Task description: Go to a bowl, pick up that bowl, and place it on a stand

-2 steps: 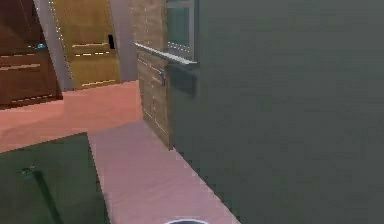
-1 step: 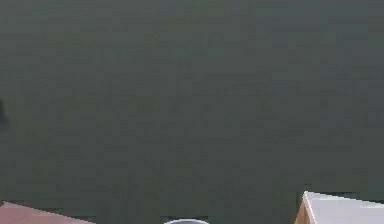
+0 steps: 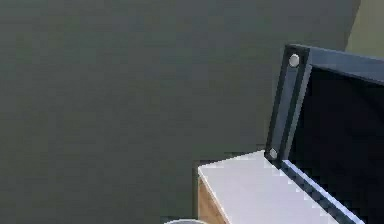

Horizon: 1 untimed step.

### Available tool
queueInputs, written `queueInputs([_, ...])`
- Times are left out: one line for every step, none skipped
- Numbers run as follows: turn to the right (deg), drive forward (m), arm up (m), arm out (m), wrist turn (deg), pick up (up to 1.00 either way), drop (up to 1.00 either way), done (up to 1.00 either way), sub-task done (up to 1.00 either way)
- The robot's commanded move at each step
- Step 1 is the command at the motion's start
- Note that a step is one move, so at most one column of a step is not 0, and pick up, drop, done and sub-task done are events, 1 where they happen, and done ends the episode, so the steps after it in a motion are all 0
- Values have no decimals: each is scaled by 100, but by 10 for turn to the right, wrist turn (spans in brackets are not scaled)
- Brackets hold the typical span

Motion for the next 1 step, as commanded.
queueInputs([0,30,0,0,0,0,0,0,0])
